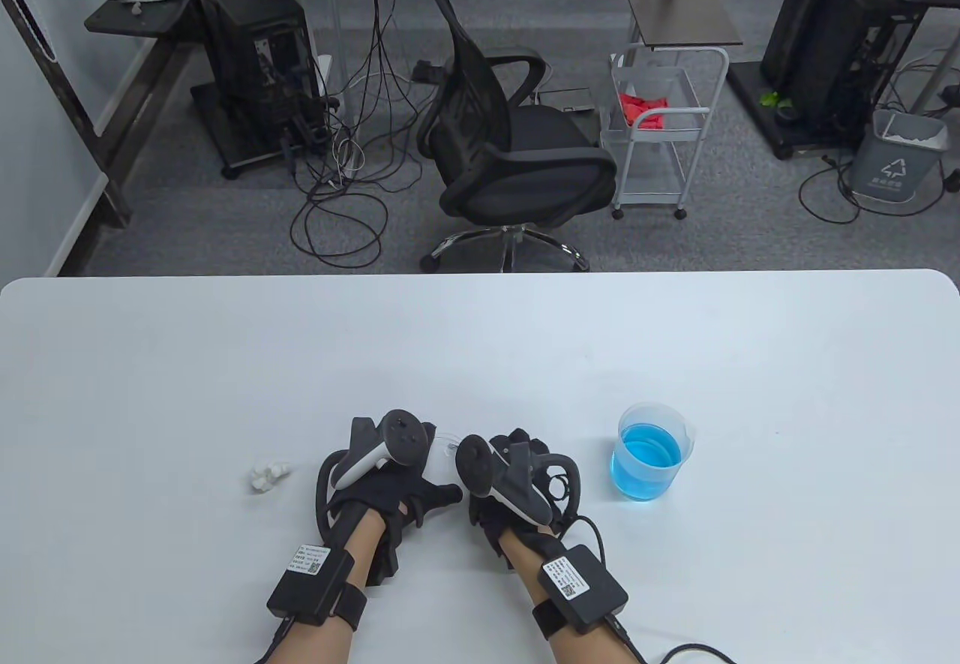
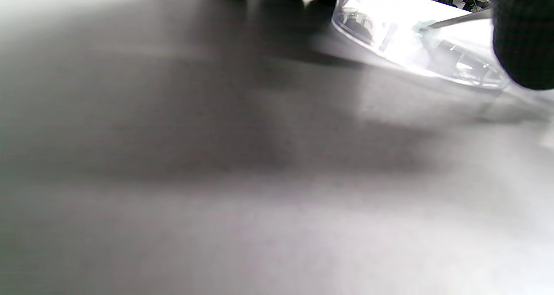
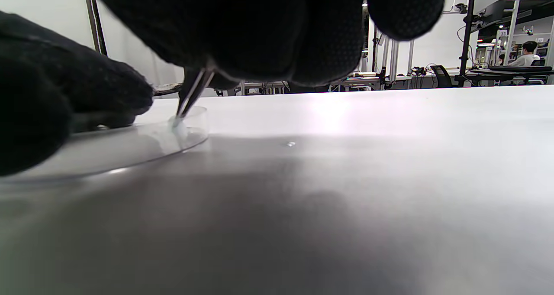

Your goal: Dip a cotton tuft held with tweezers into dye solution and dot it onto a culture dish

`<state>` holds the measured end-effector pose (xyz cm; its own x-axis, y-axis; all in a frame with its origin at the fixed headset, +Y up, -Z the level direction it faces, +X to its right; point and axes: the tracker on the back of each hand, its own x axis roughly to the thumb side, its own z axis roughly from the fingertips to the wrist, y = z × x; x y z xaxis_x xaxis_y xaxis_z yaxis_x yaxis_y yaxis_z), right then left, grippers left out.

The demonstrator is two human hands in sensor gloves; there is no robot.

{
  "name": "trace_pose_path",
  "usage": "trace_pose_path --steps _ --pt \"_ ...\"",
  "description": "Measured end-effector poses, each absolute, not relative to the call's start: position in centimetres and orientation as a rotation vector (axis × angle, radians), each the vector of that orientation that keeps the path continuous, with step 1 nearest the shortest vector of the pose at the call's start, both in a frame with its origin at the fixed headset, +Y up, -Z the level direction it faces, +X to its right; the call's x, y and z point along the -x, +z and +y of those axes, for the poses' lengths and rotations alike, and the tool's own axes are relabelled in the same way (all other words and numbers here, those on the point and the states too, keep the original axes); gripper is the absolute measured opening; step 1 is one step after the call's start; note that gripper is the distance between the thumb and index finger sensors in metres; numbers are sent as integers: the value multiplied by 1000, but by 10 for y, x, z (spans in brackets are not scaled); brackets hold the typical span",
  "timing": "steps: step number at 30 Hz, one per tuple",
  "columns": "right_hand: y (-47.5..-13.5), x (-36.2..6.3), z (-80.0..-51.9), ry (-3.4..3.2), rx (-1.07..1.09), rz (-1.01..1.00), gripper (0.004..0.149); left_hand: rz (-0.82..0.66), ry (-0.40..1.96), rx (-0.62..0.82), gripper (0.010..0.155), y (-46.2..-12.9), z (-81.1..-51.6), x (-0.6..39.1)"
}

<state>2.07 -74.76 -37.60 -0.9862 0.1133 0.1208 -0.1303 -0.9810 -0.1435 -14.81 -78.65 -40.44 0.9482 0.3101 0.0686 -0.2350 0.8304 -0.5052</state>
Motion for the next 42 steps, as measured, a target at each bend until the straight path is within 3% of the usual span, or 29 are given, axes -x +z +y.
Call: trace_pose_path --steps 18,42 --pt "-373 -19 -745 2981 -192 -329 34 -149 292 517 104 -404 -787 148" --pt "-369 -11 -742 2943 -237 -319 34 -150 290 520 104 -405 -787 148"
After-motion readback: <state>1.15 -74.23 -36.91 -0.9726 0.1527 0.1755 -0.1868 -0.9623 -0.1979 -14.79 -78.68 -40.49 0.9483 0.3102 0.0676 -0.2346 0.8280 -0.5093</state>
